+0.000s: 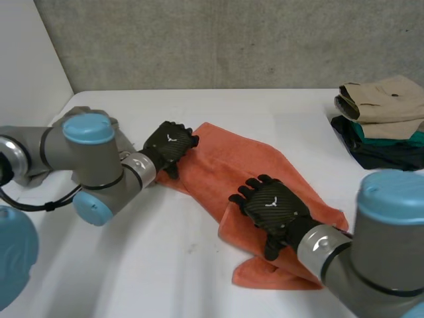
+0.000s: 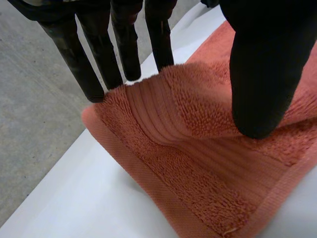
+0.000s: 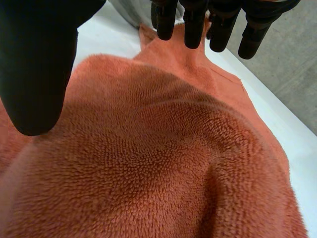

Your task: Fold the laundry.

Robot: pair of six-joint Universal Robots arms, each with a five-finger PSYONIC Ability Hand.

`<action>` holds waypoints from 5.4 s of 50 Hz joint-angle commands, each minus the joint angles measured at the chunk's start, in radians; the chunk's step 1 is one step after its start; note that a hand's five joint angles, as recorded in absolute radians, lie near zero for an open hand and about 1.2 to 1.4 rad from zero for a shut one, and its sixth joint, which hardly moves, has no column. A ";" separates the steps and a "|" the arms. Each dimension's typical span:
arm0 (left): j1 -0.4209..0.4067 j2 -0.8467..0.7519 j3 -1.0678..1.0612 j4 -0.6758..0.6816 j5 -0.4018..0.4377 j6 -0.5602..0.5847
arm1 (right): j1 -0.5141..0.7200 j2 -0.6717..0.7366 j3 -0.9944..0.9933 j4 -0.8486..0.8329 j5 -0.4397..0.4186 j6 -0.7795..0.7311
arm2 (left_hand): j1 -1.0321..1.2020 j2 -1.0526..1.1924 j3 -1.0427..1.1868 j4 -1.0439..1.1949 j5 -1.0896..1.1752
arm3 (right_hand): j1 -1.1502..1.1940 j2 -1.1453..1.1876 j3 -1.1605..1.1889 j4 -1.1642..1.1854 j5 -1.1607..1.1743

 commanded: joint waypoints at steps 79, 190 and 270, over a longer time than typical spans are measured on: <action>-0.022 0.681 -0.287 -0.036 -0.382 -0.200 | -0.622 -0.049 -0.570 0.066 -0.408 0.446 | 0.941 0.944 0.943 0.948 0.945 | 1.168 1.185 1.186 1.184 1.170; 0.184 0.437 -0.743 0.087 -0.098 -0.019 | -0.565 0.212 -0.222 0.033 -0.264 -0.270 | 0.207 0.210 0.210 0.215 0.211 | 1.168 1.185 1.186 1.184 1.170; 0.123 0.400 0.251 0.346 -0.346 -0.109 | -0.517 0.031 -0.693 -0.452 0.095 0.142 | 0.941 0.944 0.943 0.948 0.945 | 1.168 1.185 1.186 1.184 1.170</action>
